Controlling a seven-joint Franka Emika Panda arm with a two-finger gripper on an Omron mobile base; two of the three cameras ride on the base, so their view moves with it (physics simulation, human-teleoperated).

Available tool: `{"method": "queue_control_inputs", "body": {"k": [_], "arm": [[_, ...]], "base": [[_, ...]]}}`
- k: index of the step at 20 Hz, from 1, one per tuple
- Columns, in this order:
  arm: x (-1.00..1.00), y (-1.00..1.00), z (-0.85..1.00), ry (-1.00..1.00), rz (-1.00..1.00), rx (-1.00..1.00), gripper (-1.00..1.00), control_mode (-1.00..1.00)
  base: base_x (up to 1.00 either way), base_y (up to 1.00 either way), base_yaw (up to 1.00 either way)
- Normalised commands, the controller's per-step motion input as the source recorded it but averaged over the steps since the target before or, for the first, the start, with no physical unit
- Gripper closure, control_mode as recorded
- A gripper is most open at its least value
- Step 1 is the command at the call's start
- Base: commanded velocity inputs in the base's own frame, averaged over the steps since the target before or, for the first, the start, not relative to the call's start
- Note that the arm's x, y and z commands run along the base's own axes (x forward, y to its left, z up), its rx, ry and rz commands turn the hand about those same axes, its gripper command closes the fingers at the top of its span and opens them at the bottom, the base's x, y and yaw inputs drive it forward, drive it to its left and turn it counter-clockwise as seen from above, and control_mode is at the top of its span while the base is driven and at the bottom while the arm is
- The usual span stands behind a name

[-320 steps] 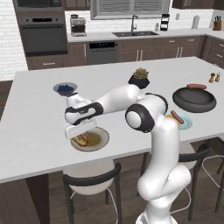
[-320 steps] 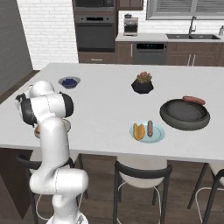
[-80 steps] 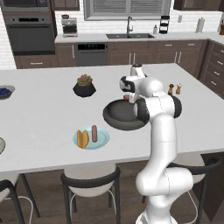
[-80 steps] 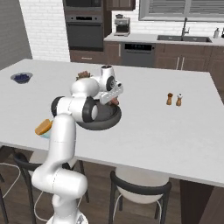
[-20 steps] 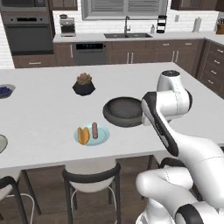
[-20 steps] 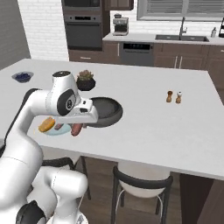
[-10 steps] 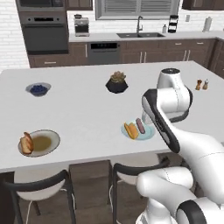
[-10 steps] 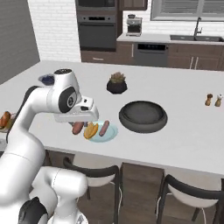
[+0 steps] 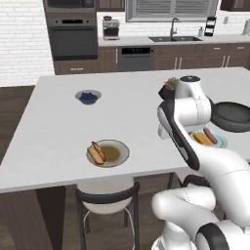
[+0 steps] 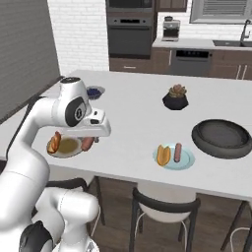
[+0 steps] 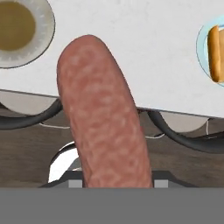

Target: Place one bun and one sausage from the bowl on each plate.

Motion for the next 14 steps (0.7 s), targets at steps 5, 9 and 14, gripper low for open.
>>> {"method": "queue_control_inputs", "body": {"k": [5, 9, 14], "arm": [[0.0, 0.0, 0.0, 0.0, 0.0, 0.0, 1.0, 1.0], [0.1, 0.07, -0.01, 0.05, 0.06, 0.01, 1.0, -1.0], [0.3, 0.12, -0.16, 0.05, 0.19, 0.03, 1.0, -1.0]], "base": [[0.31, 0.58, 0.04], [0.17, 0.17, 0.04], [0.0, 0.0, 0.0]]}}
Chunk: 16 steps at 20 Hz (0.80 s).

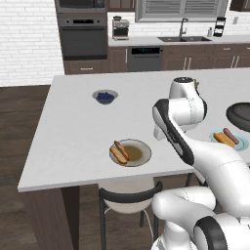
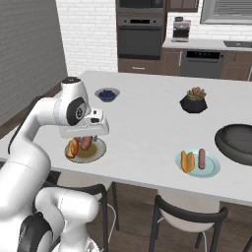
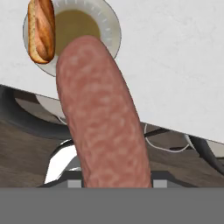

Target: Place one bun and one sausage from the bowl on each plate.

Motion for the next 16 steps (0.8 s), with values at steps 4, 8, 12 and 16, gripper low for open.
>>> {"method": "queue_control_inputs", "body": {"k": [4, 8, 12, 16], "arm": [[0.68, 0.17, -0.34, 0.0, 0.27, 0.07, 1.0, -1.0], [0.78, 0.32, -0.49, 0.0, 0.27, 0.04, 1.0, -1.0], [0.52, 0.39, -0.8, 0.0, 0.19, 0.0, 1.0, -1.0], [0.4, 0.29, -0.58, 0.0, 0.04, 0.0, 1.0, -1.0]], "base": [[0.0, 0.0, 0.0], [0.0, 0.0, 0.0], [0.0, 0.0, 0.0], [0.0, 0.0, 0.0]]}}
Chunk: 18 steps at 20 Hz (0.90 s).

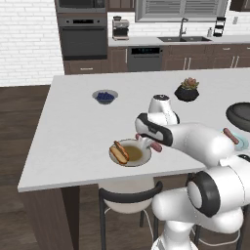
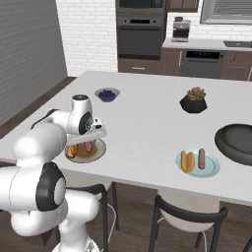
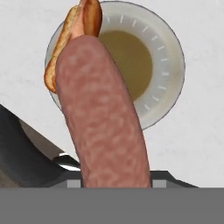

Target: Place one bun and one sausage from the bowl on each plate.

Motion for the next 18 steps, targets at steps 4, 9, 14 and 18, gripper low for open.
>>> {"method": "queue_control_inputs", "body": {"k": [4, 9, 14, 18], "arm": [[0.36, 0.14, -0.2, 0.0, 0.01, 0.0, 1.0, -1.0], [0.25, 0.04, -0.01, 0.0, 0.0, 0.0, 1.0, -1.0], [0.15, 0.05, -0.1, 0.0, 0.0, 0.0, 1.0, -1.0], [0.0, 0.2, -0.63, 0.0, 0.0, 0.0, 1.0, -1.0]], "base": [[0.0, 0.0, 0.0], [0.0, 0.0, 0.0], [0.0, 0.0, 0.0], [0.0, 0.0, 0.0]]}}
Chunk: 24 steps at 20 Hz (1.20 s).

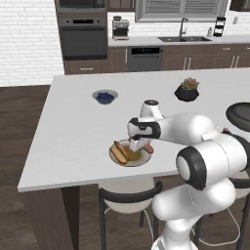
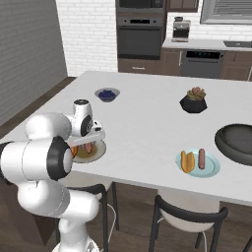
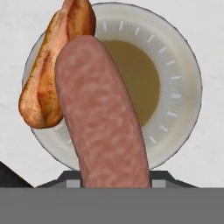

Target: Place one bun and one sausage from the bowl on each plate.

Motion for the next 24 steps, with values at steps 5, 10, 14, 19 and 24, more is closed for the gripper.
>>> {"method": "queue_control_inputs", "body": {"k": [5, 10, 14, 19, 24], "arm": [[0.2, 0.08, -0.29, 0.0, 0.0, -0.01, 1.0, -1.0], [0.51, 0.0, 0.0, 0.0, 0.0, -0.02, 1.0, -1.0], [0.23, 0.02, 0.0, 0.0, 0.0, 0.0, 1.0, -1.0], [0.01, 0.04, 0.0, 0.0, 0.0, 0.0, -1.0, -1.0], [0.0, 0.0, 0.0, 0.0, 0.0, 0.0, -1.0, -1.0]], "base": [[0.0, 0.0, 0.0], [0.0, 0.0, 0.0], [0.0, 0.0, 0.0], [0.0, 0.0, 0.0], [0.0, 0.0, 0.0]]}}
